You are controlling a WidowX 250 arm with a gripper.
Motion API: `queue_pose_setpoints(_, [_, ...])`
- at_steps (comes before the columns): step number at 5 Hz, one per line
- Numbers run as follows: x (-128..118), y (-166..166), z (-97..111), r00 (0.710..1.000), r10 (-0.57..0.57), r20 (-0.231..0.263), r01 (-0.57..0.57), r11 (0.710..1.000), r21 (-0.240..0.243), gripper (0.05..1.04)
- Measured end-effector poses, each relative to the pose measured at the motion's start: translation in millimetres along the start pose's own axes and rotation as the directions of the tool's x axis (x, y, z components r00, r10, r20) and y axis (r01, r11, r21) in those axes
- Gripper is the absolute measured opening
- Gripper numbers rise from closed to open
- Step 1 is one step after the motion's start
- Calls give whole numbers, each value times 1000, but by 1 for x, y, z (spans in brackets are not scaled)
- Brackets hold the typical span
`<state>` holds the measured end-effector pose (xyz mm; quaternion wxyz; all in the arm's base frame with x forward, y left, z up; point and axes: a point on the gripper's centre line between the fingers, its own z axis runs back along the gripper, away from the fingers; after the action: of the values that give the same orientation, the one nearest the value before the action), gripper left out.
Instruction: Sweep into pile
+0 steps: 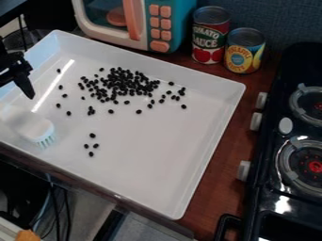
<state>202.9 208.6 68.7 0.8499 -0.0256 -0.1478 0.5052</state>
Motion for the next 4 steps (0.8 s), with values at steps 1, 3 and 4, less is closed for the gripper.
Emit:
queue_pose_setpoints(1, [-4,1,-6,1000,11,-26,-11,1000,5,999])
queue_pose_setpoints(3, [-10,3,-6,992,106,-63,-104,994,22,999])
queue_pose_setpoints(4, [-9,1,-6,987,149,-52,-149,989,10,999])
